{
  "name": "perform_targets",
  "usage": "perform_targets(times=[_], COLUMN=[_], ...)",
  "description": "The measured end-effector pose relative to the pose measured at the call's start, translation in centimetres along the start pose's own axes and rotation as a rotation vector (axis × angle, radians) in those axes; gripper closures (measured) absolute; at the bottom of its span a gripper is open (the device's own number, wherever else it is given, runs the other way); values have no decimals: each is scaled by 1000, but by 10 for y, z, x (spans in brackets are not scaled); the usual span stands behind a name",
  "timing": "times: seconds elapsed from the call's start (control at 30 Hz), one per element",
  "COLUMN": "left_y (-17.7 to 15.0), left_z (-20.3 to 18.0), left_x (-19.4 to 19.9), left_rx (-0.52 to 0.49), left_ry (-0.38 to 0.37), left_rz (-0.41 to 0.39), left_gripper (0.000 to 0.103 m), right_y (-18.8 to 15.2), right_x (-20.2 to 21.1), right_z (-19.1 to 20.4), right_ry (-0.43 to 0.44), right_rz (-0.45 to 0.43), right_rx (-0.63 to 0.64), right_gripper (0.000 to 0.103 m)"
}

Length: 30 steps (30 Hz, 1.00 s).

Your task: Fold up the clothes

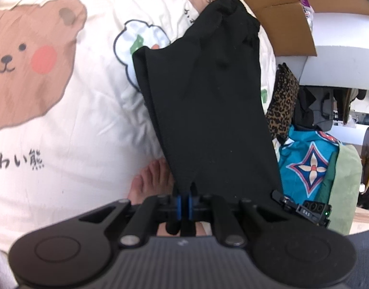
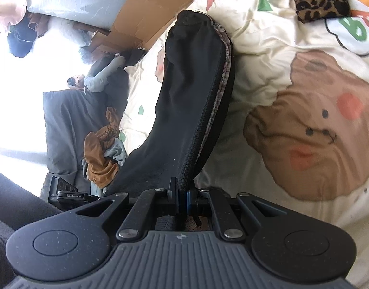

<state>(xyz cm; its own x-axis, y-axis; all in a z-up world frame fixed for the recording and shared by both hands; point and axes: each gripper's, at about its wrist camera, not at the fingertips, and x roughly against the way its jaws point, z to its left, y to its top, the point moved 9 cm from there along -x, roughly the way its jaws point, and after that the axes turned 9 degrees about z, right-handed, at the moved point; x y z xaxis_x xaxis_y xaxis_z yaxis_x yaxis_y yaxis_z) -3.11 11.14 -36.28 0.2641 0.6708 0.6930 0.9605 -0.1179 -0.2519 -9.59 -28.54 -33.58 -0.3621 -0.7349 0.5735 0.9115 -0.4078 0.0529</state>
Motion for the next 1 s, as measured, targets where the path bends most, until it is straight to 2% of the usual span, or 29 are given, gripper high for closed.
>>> perform_targets(times=[0.2, 0.37, 1.0], left_y=[1, 10, 58], left_z=[2, 0, -3], left_x=[2, 6, -1], left_rx=[5, -9, -37], left_ry=[-4, -5, 9], left_rz=[12, 6, -26], left_gripper=[97, 97, 97], right_y=[-11, -5, 37], right_x=[4, 7, -7], right_z=[-7, -8, -15], right_ry=[-12, -17, -41], right_rz=[0, -10, -30], right_rx=[-33, -31, -29], right_gripper=[100, 100, 100])
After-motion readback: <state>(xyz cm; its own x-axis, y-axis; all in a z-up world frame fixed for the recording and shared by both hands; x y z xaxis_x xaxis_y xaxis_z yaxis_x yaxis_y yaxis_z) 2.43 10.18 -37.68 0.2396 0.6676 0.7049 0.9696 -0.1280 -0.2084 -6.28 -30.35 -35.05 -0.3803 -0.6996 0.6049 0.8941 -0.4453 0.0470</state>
